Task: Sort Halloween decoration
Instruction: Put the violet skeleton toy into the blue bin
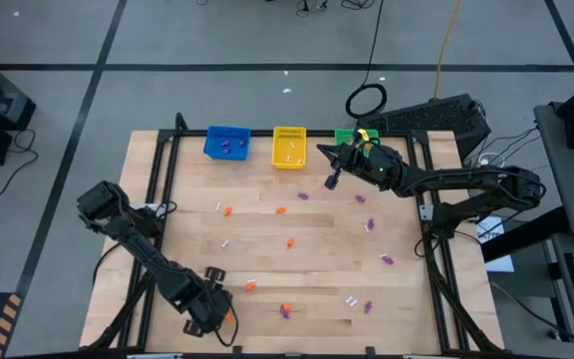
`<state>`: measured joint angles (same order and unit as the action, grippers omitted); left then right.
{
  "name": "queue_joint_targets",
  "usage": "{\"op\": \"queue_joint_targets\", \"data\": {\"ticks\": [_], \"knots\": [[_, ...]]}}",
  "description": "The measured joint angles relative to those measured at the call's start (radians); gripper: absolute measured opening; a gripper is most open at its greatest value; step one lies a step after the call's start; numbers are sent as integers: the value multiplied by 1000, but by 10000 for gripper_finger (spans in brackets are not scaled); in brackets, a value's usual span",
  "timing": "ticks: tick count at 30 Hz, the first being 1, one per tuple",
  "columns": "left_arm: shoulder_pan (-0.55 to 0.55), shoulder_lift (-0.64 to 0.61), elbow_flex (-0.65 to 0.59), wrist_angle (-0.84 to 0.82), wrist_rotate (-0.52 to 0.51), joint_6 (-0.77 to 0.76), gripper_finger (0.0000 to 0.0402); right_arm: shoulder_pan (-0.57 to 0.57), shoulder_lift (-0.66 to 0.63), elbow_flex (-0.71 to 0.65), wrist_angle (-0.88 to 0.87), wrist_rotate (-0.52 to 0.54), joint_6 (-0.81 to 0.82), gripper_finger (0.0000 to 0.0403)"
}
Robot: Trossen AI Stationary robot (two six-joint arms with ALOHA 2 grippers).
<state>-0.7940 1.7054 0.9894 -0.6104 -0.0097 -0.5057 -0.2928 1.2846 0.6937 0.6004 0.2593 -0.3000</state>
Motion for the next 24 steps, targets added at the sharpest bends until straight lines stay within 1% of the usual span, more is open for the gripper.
{"op": "queue_joint_targets", "data": {"ticks": [3, 6, 14, 18, 24], "knots": [[1, 12, 0, 17, -35, 71, 198, 0, 0, 0, 0, 0, -1, 0], [4, 32, 1, 37, -42, 125, 184, 0, 0, 0, 0, 0, -2, 0], [2, 61, 4, 30, -16, 149, 136, 0, 0, 0, -2, 0, -3, 0], [2, 61, 4, 26, -15, 146, 102, 0, 0, 0, -2, 0, -3, 0], [7, 47, 3, -12, -19, 145, 34, 0, 0, 0, -3, 0, -3, 0]]}}
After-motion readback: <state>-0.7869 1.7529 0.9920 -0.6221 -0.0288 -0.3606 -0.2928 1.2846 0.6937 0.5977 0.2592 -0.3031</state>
